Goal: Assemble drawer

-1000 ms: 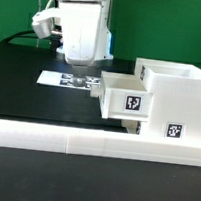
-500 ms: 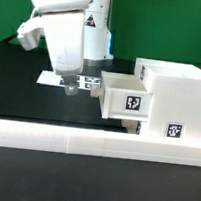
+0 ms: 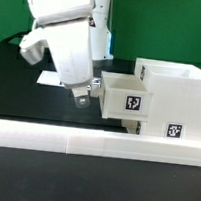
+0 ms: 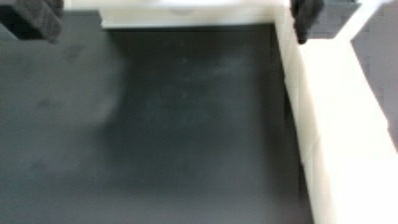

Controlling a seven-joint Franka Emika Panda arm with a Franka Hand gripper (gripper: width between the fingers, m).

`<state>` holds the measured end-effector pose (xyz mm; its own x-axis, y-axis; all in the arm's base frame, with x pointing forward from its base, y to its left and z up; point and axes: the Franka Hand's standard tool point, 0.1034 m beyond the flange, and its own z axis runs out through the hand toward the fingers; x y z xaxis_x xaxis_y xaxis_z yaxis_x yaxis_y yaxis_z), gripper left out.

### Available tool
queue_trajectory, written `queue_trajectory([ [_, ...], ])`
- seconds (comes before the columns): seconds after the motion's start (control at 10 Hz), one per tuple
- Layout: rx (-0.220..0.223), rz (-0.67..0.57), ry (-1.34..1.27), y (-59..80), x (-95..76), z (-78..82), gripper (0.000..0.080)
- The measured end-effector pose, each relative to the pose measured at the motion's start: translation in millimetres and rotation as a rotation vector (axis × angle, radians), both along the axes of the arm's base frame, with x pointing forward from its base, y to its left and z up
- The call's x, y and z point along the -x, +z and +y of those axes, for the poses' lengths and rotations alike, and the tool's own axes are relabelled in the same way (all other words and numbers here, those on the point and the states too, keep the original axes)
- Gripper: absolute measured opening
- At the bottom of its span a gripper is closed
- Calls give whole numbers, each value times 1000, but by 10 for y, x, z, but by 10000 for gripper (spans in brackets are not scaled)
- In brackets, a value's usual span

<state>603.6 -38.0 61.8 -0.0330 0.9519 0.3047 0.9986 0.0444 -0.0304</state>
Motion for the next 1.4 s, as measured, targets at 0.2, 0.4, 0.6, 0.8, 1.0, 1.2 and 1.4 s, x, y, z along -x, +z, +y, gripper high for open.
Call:
queue_trajectory([
  [0.2, -1, -18, -11, 5, 0, 128, 649],
  [0.4, -1, -16, -15, -8, 2, 102, 649],
  [0.6, -3, -13, -15, -22, 26, 119, 649],
  [0.8, -6, -6, -21, -54, 74, 206, 649],
  [1.0, -9, -3, -21, -37, 61, 355, 649],
  [1.2, -14, 0, -9, -33, 55, 510, 649],
  [1.4, -11, 6, -13, -32, 55, 616, 649],
])
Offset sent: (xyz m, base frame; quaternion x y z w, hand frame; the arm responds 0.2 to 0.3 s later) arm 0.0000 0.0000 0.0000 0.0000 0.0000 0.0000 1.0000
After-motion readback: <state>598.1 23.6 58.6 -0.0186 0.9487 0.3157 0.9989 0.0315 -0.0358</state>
